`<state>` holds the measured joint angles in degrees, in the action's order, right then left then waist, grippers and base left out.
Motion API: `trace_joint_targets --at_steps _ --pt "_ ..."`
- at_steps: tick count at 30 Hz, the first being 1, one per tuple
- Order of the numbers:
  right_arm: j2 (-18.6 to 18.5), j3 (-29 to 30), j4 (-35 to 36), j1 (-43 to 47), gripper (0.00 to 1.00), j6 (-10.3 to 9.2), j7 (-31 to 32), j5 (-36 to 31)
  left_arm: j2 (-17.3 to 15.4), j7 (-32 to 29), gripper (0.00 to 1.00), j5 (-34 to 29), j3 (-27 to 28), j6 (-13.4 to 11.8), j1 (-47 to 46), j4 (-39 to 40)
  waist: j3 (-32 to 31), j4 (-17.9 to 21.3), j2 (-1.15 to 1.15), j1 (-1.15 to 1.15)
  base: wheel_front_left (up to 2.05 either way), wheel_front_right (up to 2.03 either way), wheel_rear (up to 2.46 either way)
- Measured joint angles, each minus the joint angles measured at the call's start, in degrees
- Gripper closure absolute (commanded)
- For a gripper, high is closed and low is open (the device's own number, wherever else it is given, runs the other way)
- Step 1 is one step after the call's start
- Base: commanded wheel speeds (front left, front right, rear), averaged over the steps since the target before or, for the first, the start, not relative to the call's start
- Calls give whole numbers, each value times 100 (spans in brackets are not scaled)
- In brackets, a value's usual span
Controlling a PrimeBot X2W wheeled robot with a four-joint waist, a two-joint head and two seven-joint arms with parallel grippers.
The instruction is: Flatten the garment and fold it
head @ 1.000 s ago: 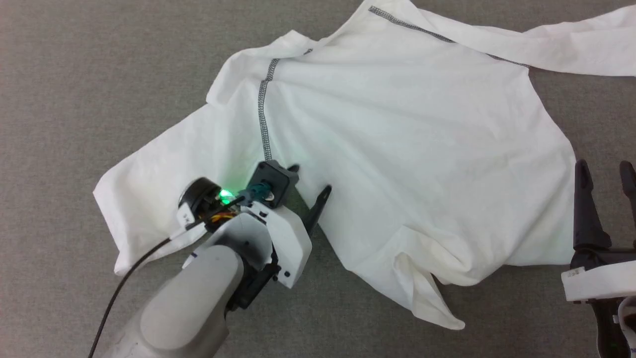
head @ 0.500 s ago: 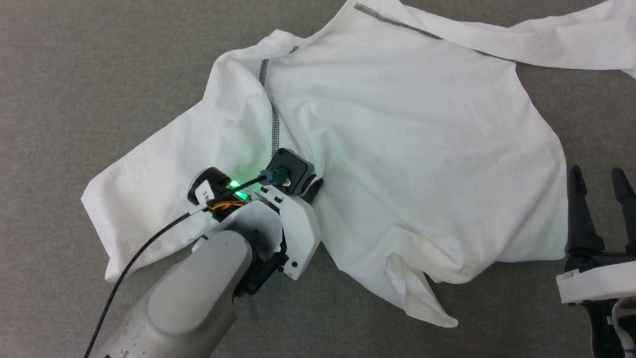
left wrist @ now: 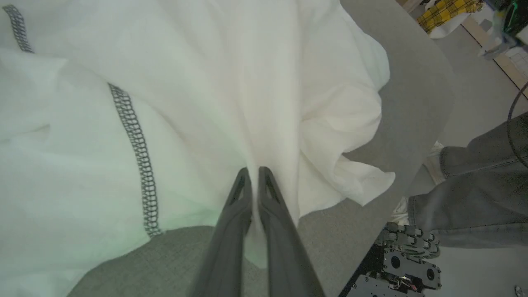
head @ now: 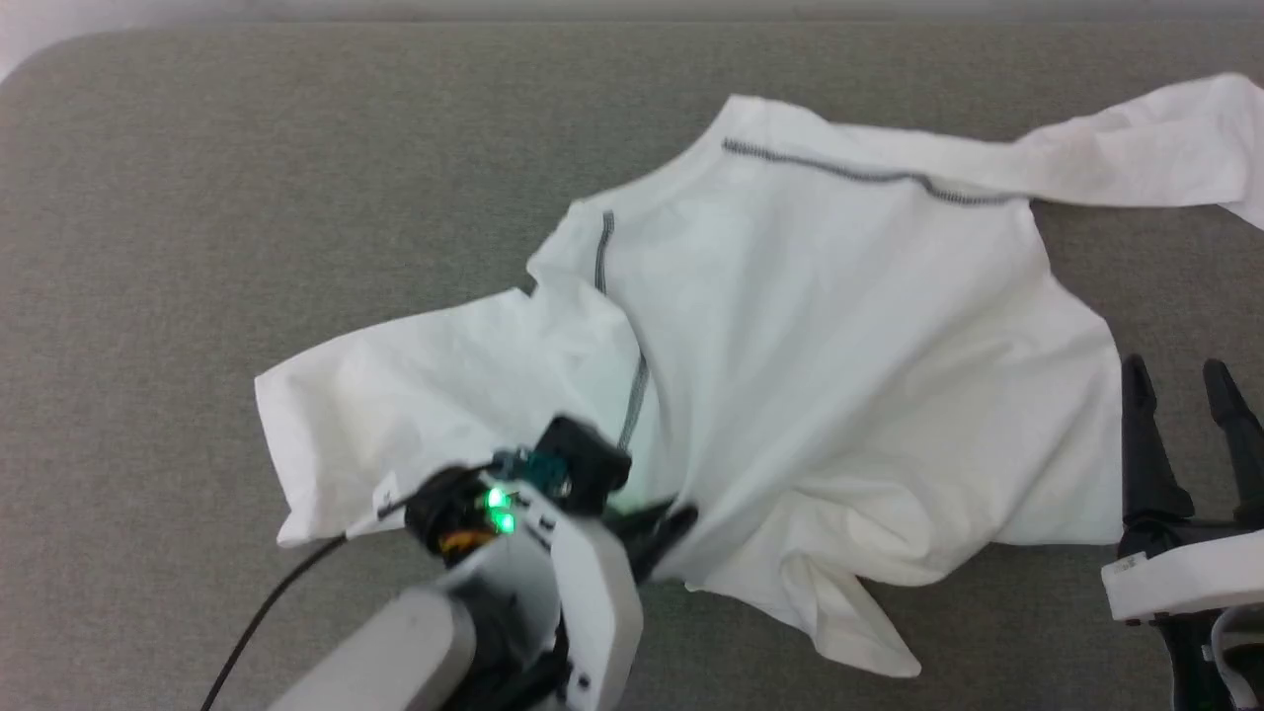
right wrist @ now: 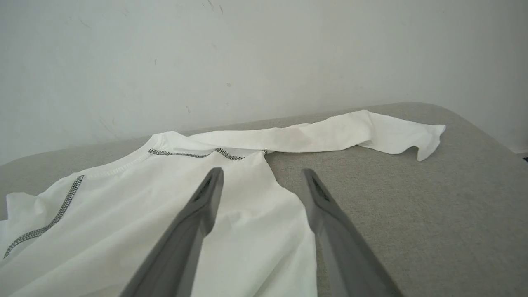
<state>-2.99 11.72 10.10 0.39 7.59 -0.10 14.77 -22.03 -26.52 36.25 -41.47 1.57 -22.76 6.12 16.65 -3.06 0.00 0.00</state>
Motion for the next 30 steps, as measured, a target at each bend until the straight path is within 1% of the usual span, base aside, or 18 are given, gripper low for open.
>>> trace_joint_targets --at_steps 3,6,7,8,9,10,14,16,18,19,21,23,25,27,30 --pt "-1 43 12 23 0 0 42 0 -261 -244 100 223 -112 33 484 259 -49 -82 0 0 0 0 0" --pt "-1 53 24 30 0 0 94 0 -303 -169 100 347 -153 -15 879 327 -77 -148 0 0 0 0 0" --pt "-2 48 23 31 0 0 111 1 -269 -89 82 376 -153 -33 971 325 -84 -166 0 0 0 0 0" --pt "-1 41 24 31 0 0 118 4 -219 25 58 377 -153 -69 1037 318 -92 -179 0 0 0 0 0" --pt "0 32 26 31 0 0 121 20 -156 140 31 377 -148 -79 1074 307 -102 -189 0 0 0 0 0" --pt "0 30 27 31 0 0 148 32 -89 246 0 378 -145 -88 1099 299 -111 -199 0 0 0 0 0" --pt "-1 21 40 32 0 0 194 35 177 721 0 424 24 -129 1101 363 -149 -243 0 0 0 0 0" --pt "-1 18 45 32 0 0 210 36 205 956 0 528 243 -154 1100 491 -172 -256 0 0 0 0 0" --pt "-1 14 47 33 0 0 216 40 191 1205 0 620 583 -276 1100 667 -193 -258 0 0 0 0 0" --pt "-1 11 54 34 0 0 218 43 162 1347 0 611 777 -378 1100 767 -199 -253 0 0 0 0 0" --pt "-1 8 62 40 0 0 218 44 45 1623 0 487 1211 -687 1095 859 -201 -243 0 0 0 0 0" --pt "0 12 59 63 0 0 214 49 -224 1764 0 109 1525 -1053 1093 789 -193 -237 0 0 0 0 0" --pt "0 4 58 83 0 0 210 98 -512 1751 0 -252 1666 -1369 1096 595 -177 -228 0 0 0 0 0" --pt "0 -11 58 85 0 0 209 104 -628 1640 0 -393 1684 -1512 1098 405 -154 -217 0 0 0 0 0" --pt "-1 -25 56 85 0 0 209 103 -719 1363 0 -590 1553 -1629 1098 36 -121 -201 0 0 0 0 0"
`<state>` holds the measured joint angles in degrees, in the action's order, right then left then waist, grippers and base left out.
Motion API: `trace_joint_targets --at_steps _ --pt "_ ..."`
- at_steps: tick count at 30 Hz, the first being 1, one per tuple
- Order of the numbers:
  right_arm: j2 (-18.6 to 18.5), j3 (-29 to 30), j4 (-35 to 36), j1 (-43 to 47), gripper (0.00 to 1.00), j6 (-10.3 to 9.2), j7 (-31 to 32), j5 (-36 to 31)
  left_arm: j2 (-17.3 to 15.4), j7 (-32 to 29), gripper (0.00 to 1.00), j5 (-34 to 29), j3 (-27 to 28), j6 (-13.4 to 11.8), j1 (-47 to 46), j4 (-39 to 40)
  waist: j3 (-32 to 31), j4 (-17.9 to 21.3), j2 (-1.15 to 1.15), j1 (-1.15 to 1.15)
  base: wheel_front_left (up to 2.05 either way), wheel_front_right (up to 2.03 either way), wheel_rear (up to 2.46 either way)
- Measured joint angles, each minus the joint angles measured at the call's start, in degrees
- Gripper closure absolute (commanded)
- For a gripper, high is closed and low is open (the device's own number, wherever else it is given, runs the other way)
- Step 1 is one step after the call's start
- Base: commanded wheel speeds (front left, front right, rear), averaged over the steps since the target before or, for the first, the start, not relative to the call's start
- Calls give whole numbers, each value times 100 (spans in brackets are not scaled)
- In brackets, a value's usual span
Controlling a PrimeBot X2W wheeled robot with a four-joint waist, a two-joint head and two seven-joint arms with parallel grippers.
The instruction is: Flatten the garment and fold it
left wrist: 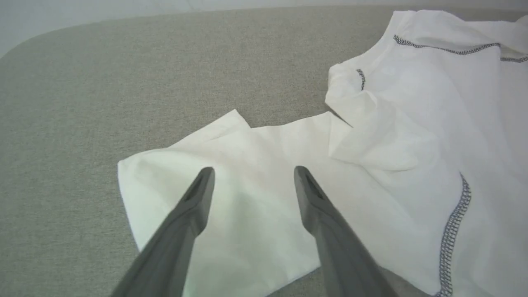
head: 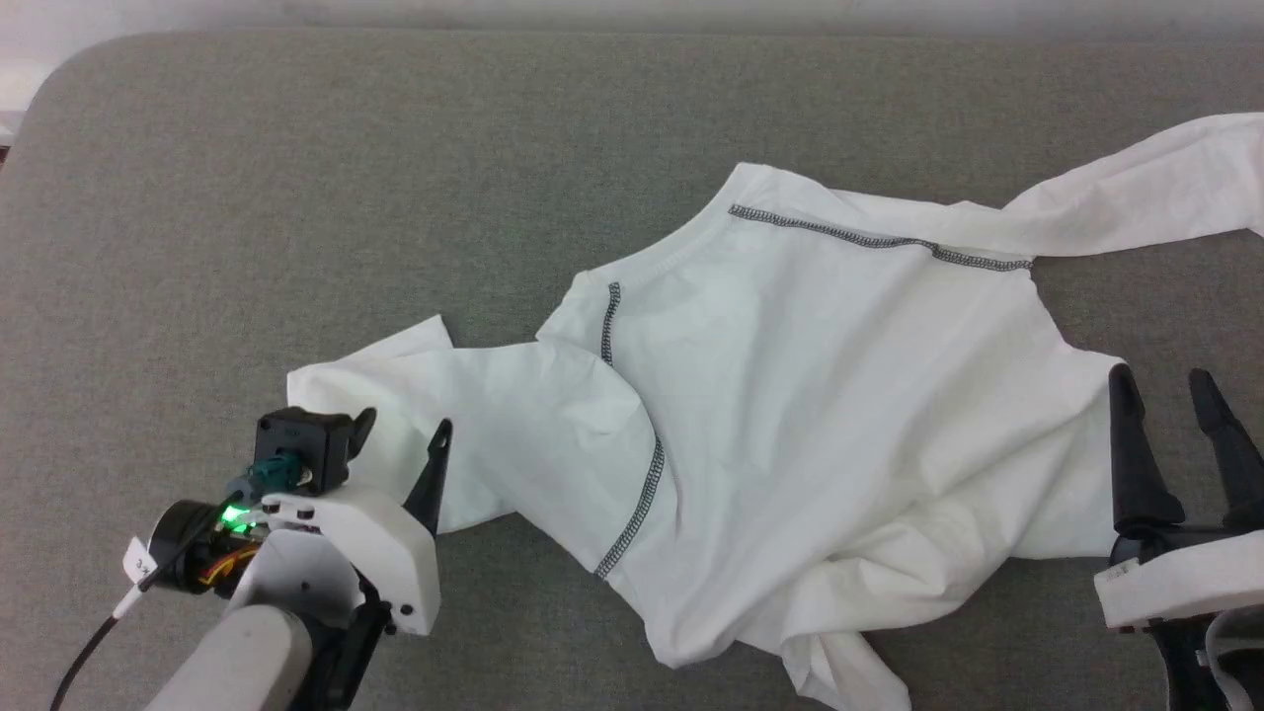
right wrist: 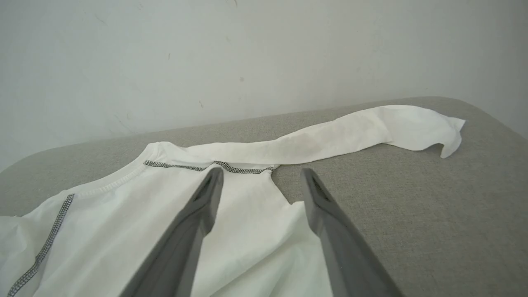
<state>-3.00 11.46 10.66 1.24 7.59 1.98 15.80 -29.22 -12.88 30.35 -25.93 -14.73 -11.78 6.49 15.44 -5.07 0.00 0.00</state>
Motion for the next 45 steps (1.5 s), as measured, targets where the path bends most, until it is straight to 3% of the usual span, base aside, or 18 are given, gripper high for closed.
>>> trace_joint_targets --at_steps 5,8,9,10,11,17,21,32,45 --pt "0 -52 -10 -2 0 0 0 1 -101 -446 0 -180 -186 -109 -6 -768 13 63 0 0 0 0 0" --pt "0 -62 -26 -2 0 0 0 20 -62 -628 0 -126 -402 102 -27 -1051 -2 94 0 0 0 0 0" --pt "0 -65 -33 -1 0 0 0 32 -52 -665 25 -113 -447 167 -60 -1117 -11 101 0 0 0 0 0" --pt "0 -69 -37 -1 0 0 0 37 -52 -687 75 -102 -470 223 -120 -1181 -21 107 0 1 0 0 0" --pt "0 -73 -41 -1 0 -1 0 41 -43 -681 100 -86 -490 279 -165 -1240 -32 112 0 1 0 0 0" --pt "0 -66 -46 25 0 -1 0 44 79 -474 100 -63 -575 511 -281 -1495 -77 82 0 0 0 0 0" --pt "0 -70 -46 28 0 -1 9 43 125 -198 100 113 -414 500 -271 -1506 -117 38 0 -1 0 0 0" --pt "0 -53 -35 118 0 -3 49 44 -475 48 100 489 595 -266 554 -735 -189 -26 0 0 0 0 0" --pt "-1 -62 -69 119 0 -3 51 92 -292 -16 100 778 809 -821 1358 -699 -135 -2 0 0 0 0 0"
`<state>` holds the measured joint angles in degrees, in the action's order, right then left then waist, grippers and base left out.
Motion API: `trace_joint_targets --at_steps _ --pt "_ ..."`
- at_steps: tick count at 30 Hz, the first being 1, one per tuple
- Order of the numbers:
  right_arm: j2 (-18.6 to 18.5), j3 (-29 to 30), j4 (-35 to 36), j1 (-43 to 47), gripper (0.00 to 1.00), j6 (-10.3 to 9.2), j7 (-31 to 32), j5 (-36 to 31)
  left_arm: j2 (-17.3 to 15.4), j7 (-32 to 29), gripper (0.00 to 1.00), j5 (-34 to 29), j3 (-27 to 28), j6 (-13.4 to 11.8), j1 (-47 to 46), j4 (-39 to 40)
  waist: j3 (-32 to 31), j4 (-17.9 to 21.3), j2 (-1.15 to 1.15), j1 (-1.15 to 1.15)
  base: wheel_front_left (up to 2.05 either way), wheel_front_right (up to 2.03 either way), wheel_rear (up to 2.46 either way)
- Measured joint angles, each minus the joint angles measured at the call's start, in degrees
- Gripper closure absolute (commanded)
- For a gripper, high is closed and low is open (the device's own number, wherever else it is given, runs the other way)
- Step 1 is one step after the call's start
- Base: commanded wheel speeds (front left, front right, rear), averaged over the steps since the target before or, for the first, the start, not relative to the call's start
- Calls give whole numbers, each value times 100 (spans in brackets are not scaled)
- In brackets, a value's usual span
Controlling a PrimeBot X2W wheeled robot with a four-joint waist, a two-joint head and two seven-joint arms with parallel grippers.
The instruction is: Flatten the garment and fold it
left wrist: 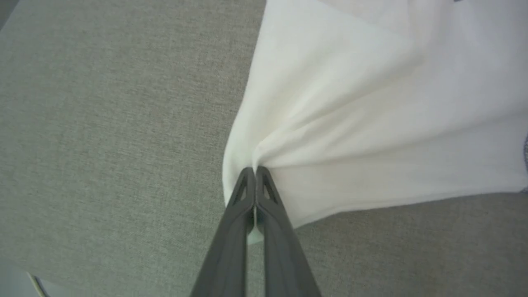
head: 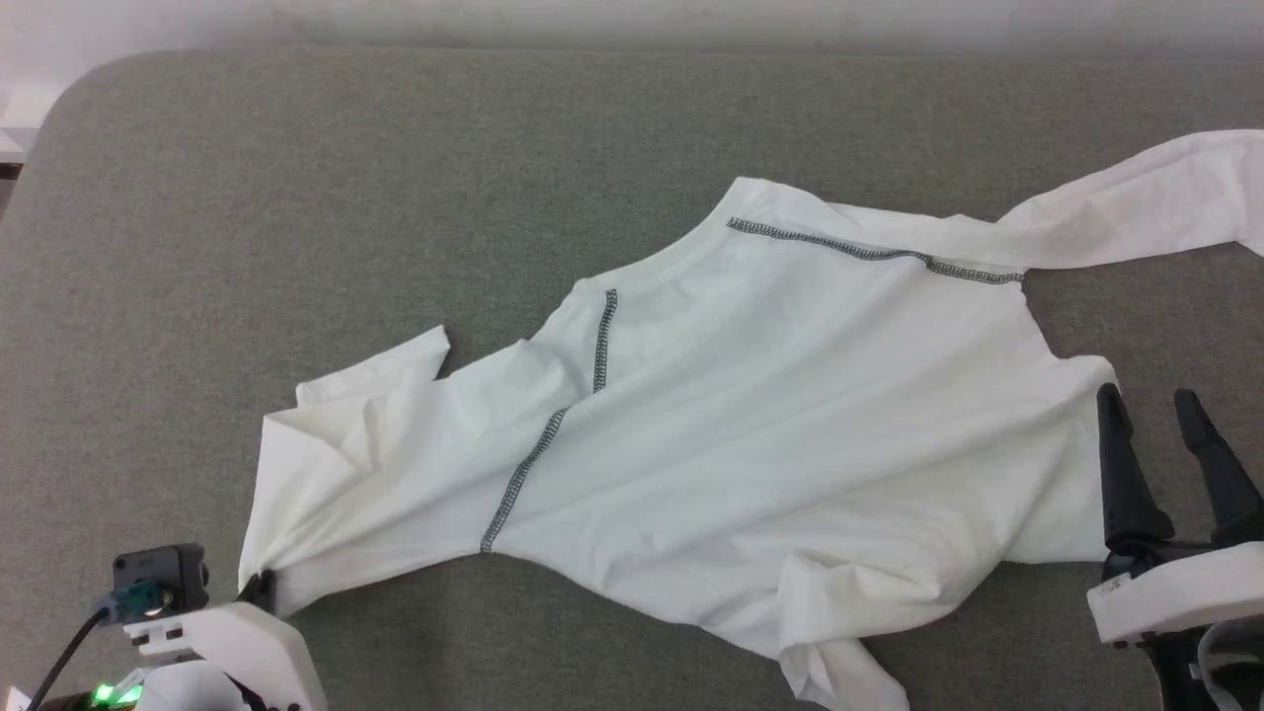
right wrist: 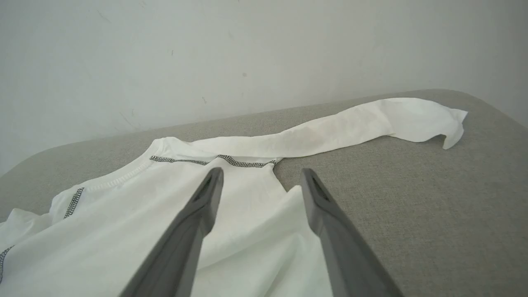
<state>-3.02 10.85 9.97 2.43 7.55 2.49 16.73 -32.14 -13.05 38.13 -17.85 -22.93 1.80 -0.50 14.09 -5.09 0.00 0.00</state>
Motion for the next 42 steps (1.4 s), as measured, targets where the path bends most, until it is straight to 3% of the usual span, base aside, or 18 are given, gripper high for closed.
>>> trace_joint_targets --at_steps 7,8,9,15,19,22,29,34,42 --pt "1 -25 -97 0 0 0 -8 38 -49 97 100 107 226 -186 259 53 -131 11 0 0 0 0 0" --pt "1 -29 -112 1 0 0 -8 45 -34 163 65 145 279 -189 285 115 -156 12 0 0 0 0 0" --pt "1 -32 -124 1 0 0 -9 45 -10 227 0 193 330 -188 292 203 -181 13 0 0 0 0 0" --pt "1 -20 -146 17 0 0 -19 53 108 520 0 530 683 -80 394 1266 -295 22 0 1 0 0 0" --pt "1 -33 -144 19 0 0 -47 79 -122 576 0 390 727 40 201 1923 -233 27 0 1 0 0 0" --pt "0 -88 -141 13 0 0 -60 98 -255 519 0 102 455 263 -370 2018 -129 36 0 0 0 0 0" --pt "1 -126 -37 -103 0 0 -44 29 -102 -174 0 -399 -731 990 -1902 1195 212 88 0 0 0 0 0" --pt "1 -116 57 -191 0 -1 -1 -11 80 -715 0 -449 -1228 1449 -2650 452 479 160 0 0 0 0 0" --pt "1 -116 74 -242 0 0 -1 -22 88 -1373 0 -497 -1588 1742 -3132 -331 792 291 0 -1 0 0 0"
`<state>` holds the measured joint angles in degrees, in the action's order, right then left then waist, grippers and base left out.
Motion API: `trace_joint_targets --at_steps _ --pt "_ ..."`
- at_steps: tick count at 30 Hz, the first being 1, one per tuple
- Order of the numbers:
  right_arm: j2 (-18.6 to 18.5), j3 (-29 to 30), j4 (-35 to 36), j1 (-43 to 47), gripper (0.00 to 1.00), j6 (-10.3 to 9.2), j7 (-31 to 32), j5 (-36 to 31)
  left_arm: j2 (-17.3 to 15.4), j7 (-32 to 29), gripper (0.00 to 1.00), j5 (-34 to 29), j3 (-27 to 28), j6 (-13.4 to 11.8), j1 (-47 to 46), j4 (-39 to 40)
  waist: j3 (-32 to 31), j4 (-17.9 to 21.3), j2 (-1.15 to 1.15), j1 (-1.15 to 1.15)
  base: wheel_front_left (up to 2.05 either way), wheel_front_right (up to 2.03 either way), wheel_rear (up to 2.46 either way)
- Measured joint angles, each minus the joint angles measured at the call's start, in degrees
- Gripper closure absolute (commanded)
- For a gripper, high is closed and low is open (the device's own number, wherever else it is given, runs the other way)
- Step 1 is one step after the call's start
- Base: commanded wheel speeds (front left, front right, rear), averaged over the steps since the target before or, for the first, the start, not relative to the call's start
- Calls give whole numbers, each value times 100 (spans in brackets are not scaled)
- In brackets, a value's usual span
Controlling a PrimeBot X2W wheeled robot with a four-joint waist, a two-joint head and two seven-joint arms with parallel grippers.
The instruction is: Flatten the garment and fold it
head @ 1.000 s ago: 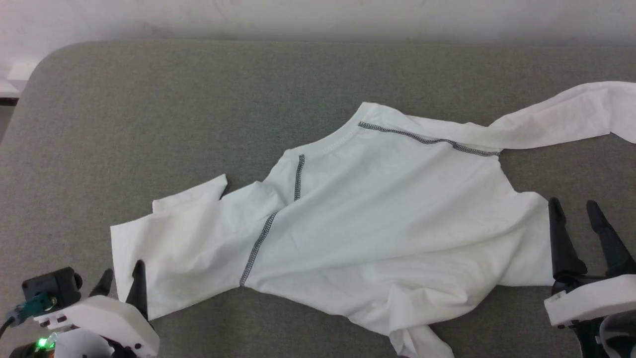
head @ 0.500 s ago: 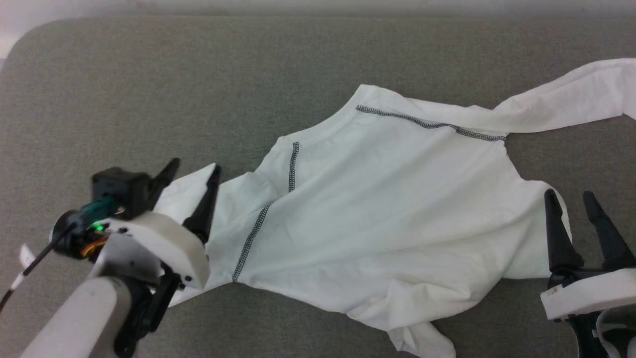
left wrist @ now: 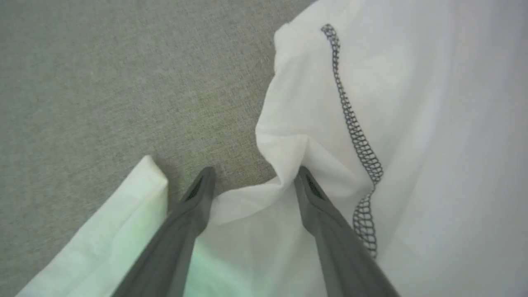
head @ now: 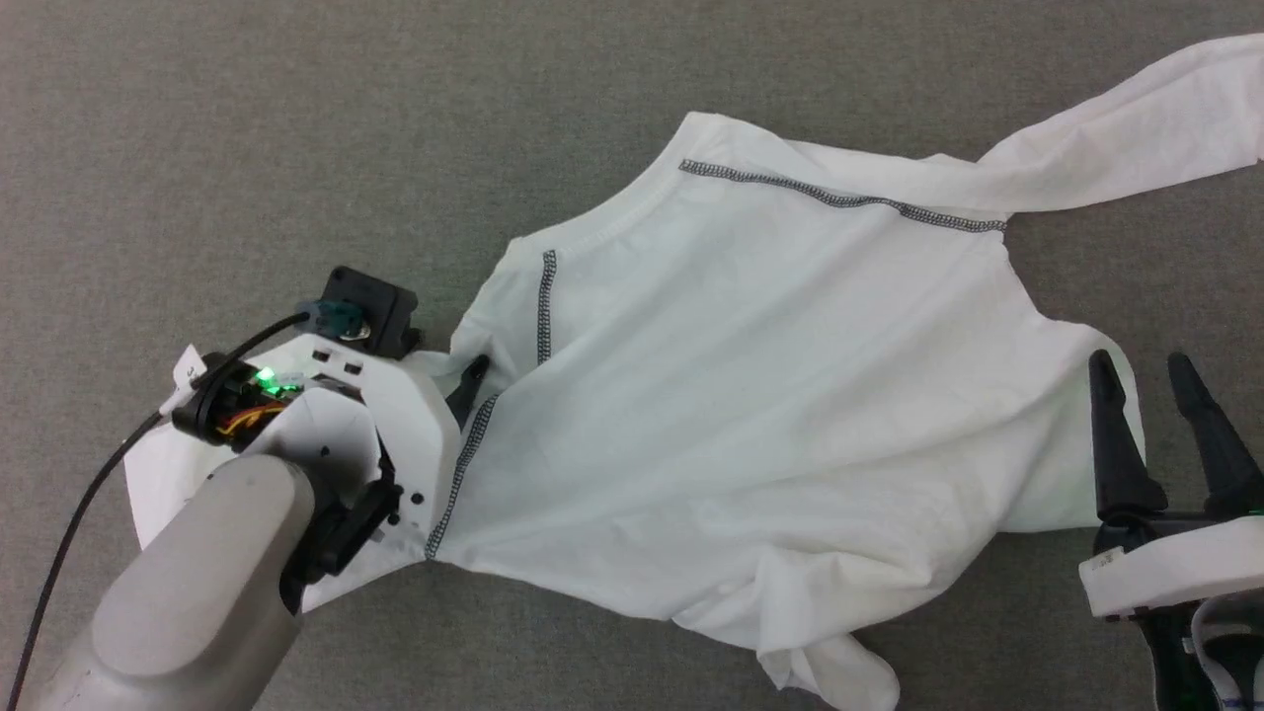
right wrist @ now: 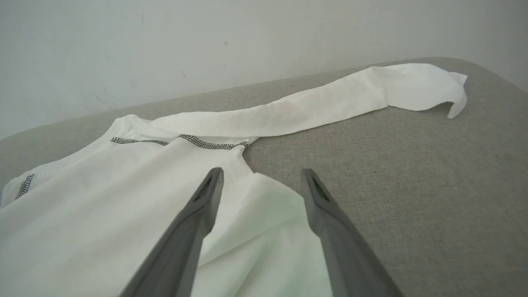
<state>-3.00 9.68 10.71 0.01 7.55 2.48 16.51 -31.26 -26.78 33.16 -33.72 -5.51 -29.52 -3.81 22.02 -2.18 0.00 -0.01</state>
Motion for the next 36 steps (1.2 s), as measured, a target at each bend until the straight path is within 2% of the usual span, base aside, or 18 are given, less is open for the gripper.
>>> trace_joint_targets --at_steps 5,6,7,12,16,22,25,31,36 --pt "0 18 -1 -3 0 0 -1 -25 -64 -368 0 9 -141 218 -204 -183 69 36 0 1 0 0 0" --pt "0 23 -4 -7 0 0 -1 -32 -81 -476 36 46 -167 293 -257 -192 70 33 0 1 0 0 0" --pt "0 25 -8 -10 0 0 -2 -32 -98 -544 100 97 -187 361 -295 -196 70 31 0 1 0 0 0" --pt "1 20 -48 -79 0 0 -7 -31 -24 -573 100 199 -312 547 -339 -244 49 15 0 1 0 0 0" --pt "2 26 -92 -92 0 0 -10 -31 120 -119 100 245 -246 543 -274 -397 -9 -7 0 1 0 0 0" --pt "1 59 -160 -88 0 -1 -21 -26 502 915 100 561 256 231 82 -324 -231 -52 0 1 0 0 0" --pt "1 67 -180 -78 0 0 -21 -14 494 1201 100 823 597 31 470 -23 -368 -81 0 1 0 0 0" --pt "0 96 -167 42 0 -1 5 -1 266 1694 100 1067 1182 -491 1597 654 -540 -208 0 2 0 0 0" --pt "-1 -142 69 -94 0 -1 365 -369 283 1731 100 1165 1174 -517 1907 992 -532 -389 0 2 0 0 0"
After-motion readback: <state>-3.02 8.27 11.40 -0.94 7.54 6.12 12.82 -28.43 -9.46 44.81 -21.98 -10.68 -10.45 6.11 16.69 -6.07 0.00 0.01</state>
